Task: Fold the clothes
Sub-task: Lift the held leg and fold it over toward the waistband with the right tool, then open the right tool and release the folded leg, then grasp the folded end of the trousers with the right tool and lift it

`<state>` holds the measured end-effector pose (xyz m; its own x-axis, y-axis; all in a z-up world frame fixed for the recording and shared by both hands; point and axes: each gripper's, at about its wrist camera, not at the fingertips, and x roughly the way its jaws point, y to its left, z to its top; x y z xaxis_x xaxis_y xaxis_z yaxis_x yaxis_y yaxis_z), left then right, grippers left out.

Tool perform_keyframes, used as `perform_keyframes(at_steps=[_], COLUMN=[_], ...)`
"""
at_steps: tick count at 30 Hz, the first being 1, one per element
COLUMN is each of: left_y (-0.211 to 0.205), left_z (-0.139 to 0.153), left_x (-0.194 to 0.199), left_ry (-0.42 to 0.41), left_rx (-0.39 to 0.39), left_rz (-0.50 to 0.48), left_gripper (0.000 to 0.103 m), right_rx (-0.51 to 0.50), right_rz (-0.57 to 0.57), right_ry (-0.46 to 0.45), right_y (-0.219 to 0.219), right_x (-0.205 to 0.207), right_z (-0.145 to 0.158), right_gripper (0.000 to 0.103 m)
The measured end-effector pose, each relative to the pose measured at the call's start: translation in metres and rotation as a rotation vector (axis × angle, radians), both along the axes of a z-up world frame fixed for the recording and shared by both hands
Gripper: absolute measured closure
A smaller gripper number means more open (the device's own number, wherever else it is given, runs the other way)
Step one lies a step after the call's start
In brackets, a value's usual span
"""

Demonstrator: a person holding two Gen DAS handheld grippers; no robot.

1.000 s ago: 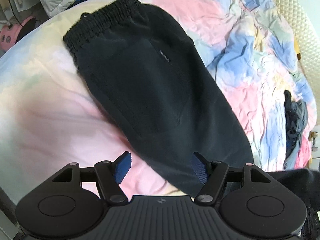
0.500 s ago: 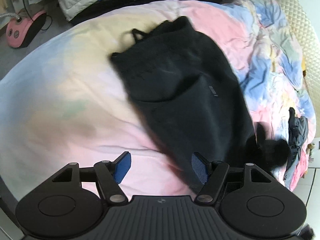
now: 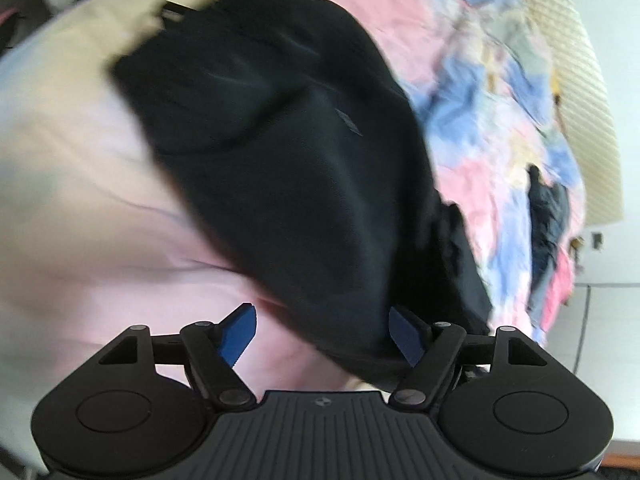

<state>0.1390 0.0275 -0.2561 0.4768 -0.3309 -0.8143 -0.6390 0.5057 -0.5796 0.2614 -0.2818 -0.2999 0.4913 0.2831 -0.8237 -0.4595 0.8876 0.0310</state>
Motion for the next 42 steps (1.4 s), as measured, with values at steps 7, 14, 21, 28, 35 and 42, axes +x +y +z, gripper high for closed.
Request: perform_keyframes(at_steps=[7,14,21,28,35,42], left_y=[-0.041,-0.09,-0.124,-0.146,-0.154,-0.149], left_z=[0.004,0.01,0.002,-0.029,-0.039,-0.043], left_x=[0.032,0.077,0.103,0.124,0.137,0.133], left_ry=[-0.008,-0.022,0.046,0.256,0.36,0.395], left_rx=[0.028,0.139,0.259,0.424,0.462,0.424], left_rz=[-0.024,-0.125,-0.204,-0.27,-0.269,-0.229], left_gripper=[0.024,0.024,0.025,0.029,0.028,0.026], right_rx=[0.049,0.194,0.163,0.132,0.253,0.365], right_rz=[0.065,0.08,-0.032,-0.187,-0.348,-0.407], right_ry=[0.068,0.102,0.064,0.176,0.25,0.404], right_y=[-0.01,-0.058,-0.126,-0.18,-0.239,-0.256], right_x=[0.004,-0.002,0.004,0.031,0.045,0.06], right_z=[-0.021,0.0,0.006,-0.033,-0.052,-0.1], right_gripper=[0.085,0.068,0.065,0.065,0.053,0.028])
